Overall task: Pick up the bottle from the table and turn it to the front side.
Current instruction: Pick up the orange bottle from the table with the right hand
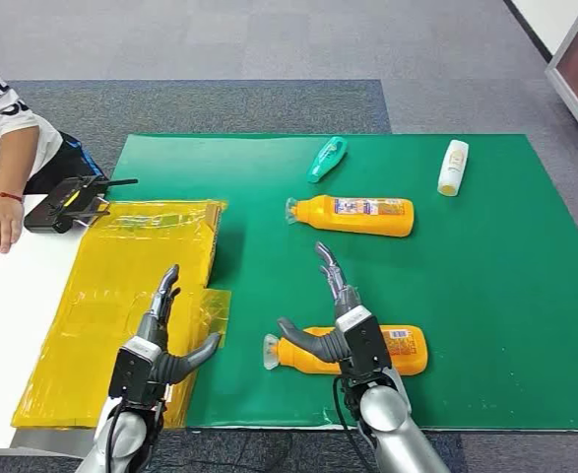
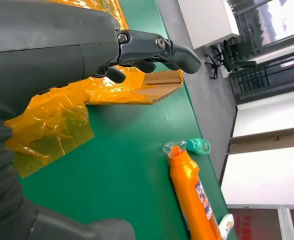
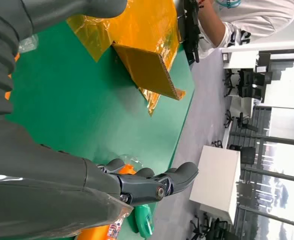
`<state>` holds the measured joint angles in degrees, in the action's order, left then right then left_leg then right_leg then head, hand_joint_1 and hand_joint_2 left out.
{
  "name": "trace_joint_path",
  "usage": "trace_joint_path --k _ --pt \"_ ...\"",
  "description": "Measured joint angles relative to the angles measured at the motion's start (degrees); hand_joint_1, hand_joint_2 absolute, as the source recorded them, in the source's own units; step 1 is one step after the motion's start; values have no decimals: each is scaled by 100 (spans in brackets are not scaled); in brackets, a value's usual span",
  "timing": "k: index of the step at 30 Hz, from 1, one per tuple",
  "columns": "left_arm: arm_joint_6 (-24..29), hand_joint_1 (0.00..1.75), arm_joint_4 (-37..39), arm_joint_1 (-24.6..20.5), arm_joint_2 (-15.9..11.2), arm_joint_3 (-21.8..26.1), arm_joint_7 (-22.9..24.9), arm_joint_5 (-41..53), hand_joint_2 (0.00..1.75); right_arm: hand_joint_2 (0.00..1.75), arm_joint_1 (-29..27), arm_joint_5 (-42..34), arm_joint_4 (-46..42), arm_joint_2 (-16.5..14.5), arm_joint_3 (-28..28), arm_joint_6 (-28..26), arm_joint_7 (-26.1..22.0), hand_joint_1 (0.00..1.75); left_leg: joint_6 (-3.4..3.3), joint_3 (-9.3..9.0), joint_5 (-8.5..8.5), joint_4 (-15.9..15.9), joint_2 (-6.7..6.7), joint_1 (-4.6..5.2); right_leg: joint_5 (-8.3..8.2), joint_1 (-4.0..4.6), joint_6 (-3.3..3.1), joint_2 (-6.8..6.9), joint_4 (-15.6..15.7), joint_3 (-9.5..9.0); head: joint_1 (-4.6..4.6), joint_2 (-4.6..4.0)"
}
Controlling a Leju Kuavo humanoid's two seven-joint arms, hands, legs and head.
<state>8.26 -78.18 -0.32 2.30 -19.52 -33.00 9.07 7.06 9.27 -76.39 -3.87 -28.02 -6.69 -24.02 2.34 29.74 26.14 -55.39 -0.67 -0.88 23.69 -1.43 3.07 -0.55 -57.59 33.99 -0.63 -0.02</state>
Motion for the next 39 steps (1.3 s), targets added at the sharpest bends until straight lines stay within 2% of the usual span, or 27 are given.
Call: trace_joint_path --k 27,34,39 --pt "0 0 0 0 0 0 0 0 175 175 3 44 21 0 0 -9 0 0 0 3 0 0 0 0 0 0 0 0 0 3 0 0" --pt "0 0 0 0 -1 9 0 0 175 175 68 749 45 106 -2 -239 93 0 0 4 0 0 0 0 0 0 0 0 0 3 -1 0" --pt "-1 0 1 0 1 65 -3 1 175 175 149 1156 46 304 -3 -68 227 0 0 4 0 0 0 0 0 0 0 0 0 3 0 0"
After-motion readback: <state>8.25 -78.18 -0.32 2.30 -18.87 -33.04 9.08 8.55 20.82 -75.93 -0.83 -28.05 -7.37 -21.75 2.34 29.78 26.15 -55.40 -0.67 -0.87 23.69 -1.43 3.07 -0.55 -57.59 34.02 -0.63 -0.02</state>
